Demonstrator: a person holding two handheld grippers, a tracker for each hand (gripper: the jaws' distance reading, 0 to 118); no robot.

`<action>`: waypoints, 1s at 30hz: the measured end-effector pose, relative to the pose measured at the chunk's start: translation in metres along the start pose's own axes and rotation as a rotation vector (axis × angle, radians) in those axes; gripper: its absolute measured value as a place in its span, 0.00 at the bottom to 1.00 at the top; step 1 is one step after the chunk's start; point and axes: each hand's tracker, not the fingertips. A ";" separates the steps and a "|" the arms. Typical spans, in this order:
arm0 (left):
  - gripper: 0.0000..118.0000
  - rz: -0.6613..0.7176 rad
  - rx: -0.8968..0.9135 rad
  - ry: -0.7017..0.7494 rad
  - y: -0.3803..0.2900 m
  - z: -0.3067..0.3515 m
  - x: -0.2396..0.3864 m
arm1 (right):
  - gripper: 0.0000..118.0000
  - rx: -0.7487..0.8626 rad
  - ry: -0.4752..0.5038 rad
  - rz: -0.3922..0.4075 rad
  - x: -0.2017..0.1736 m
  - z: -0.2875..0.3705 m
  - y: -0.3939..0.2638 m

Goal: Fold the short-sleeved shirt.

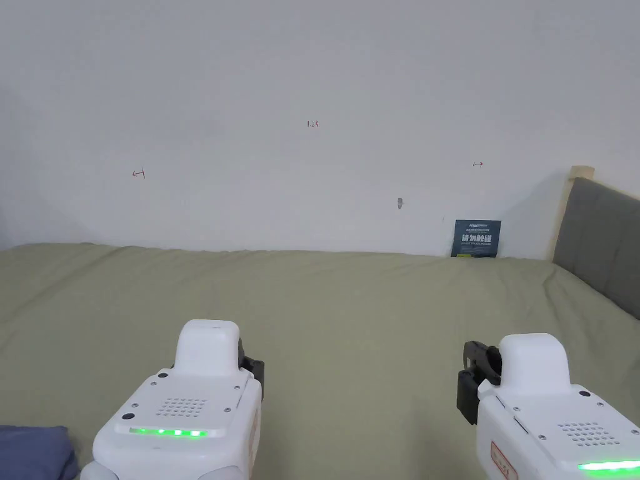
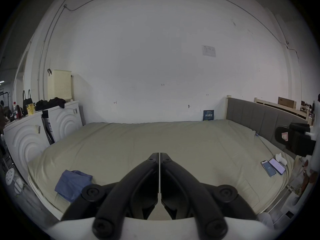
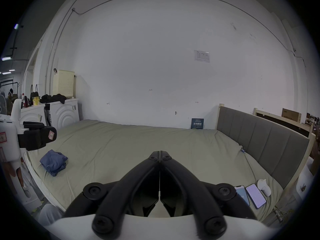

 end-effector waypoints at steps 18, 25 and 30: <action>1.00 0.016 -0.008 0.106 0.004 -0.004 -0.008 | 1.00 0.013 -0.029 -0.016 0.010 0.001 -0.003; 1.00 0.057 -0.007 0.088 -0.002 -0.008 -0.010 | 1.00 0.013 -0.029 0.000 0.007 -0.005 -0.006; 1.00 0.033 0.016 0.073 0.006 0.006 -0.009 | 1.00 0.013 -0.019 -0.008 0.005 -0.005 -0.005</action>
